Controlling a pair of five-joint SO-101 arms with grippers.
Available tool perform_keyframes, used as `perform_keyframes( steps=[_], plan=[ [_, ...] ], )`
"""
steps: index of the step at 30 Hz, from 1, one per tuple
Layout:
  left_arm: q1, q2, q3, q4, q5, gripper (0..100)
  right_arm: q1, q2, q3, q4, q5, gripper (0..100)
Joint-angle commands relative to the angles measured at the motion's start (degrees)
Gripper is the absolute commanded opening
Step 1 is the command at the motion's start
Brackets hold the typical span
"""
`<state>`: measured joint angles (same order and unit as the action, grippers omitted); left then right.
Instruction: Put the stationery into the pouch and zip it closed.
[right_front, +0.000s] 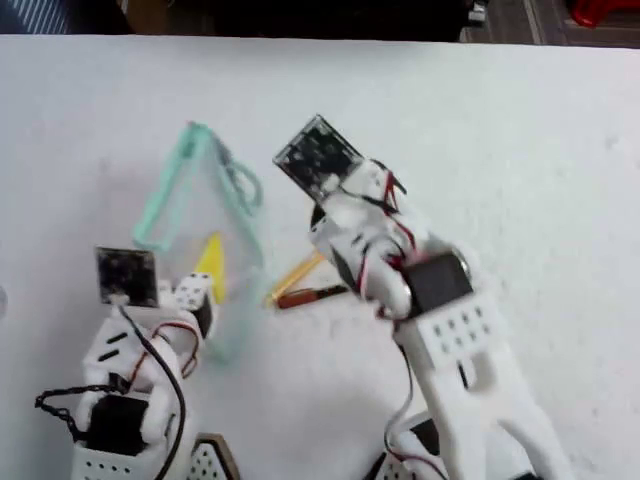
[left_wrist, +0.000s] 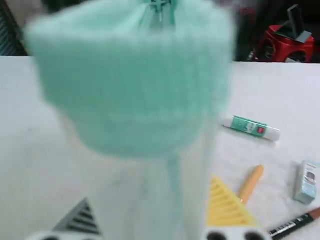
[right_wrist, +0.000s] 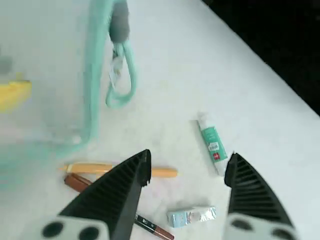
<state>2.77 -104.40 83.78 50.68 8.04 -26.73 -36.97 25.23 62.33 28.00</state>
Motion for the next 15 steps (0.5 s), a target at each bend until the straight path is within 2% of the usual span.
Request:
perform_keyframes(
  steps=[1,8,15],
  plan=[
    [-5.14,-0.57,-2.64,-0.09,1.67,14,0.92,4.53,-2.29,1.54,5.45,22.9],
    [-5.49,-0.57,-2.20,-1.05,1.49,14,0.84,13.58,4.57,4.18,30.68,22.9],
    [-5.49,-0.57,-2.20,-1.14,1.23,14,4.18,20.79,13.10,-6.20,38.95,22.9]
  ],
)
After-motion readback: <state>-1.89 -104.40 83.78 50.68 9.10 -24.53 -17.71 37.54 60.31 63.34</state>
